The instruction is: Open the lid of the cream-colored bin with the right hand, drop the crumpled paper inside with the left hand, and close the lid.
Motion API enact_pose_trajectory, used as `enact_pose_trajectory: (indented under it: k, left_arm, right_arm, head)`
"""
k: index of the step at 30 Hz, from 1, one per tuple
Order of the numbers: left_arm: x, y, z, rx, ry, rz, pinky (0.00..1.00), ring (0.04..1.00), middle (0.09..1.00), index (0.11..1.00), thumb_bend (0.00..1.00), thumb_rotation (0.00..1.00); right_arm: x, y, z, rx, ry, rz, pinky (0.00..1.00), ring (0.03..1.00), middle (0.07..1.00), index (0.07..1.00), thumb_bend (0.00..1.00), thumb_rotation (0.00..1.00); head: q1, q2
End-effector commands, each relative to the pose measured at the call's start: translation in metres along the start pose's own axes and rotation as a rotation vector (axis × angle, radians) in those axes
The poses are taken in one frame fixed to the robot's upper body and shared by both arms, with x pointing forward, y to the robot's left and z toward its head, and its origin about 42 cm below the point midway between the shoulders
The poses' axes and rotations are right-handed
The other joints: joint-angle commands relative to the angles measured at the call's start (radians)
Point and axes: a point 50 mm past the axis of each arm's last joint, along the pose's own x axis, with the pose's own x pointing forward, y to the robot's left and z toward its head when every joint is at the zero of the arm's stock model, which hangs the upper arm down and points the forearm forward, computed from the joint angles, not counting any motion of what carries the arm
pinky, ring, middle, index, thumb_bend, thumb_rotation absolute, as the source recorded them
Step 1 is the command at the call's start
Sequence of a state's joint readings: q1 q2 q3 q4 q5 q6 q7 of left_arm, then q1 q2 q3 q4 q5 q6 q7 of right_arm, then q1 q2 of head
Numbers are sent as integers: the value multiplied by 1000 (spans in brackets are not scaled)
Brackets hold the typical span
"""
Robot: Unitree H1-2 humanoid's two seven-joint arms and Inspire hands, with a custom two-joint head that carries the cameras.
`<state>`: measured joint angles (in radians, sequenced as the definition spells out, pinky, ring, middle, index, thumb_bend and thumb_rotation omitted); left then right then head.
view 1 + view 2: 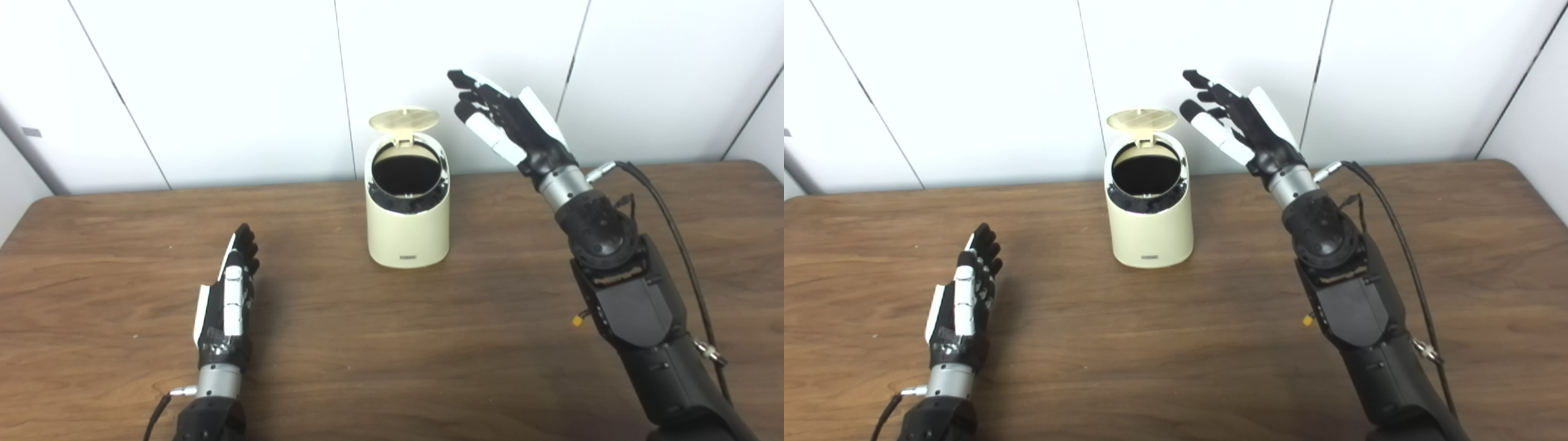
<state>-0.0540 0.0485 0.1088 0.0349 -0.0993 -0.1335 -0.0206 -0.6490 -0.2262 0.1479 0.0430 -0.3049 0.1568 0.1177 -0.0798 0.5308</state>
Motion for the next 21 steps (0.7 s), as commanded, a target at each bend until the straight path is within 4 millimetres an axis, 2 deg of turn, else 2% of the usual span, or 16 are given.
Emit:
enact_pose_trajectory:
  k: [1,11,21]
  left_arm:
    - [-18,5,-25,18,74,12,999,991,984,994,470,1000]
    - [-18,2,-28,18,69,5,1000,992,987,1000,470,1000]
    - [-17,-1,-29,11,68,-1,996,986,988,999,472,1000]
  right_arm:
    - [18,-11,29,-35,-118,-32,812,880,900,876,599,1000]
    - [31,1,35,-140,-113,20,825,893,899,857,604,1000]
    - [30,1,33,-236,-146,78,823,890,887,856,599,1000]
  head:
    - [1,0]
    - [13,-2]
    - [21,-1]
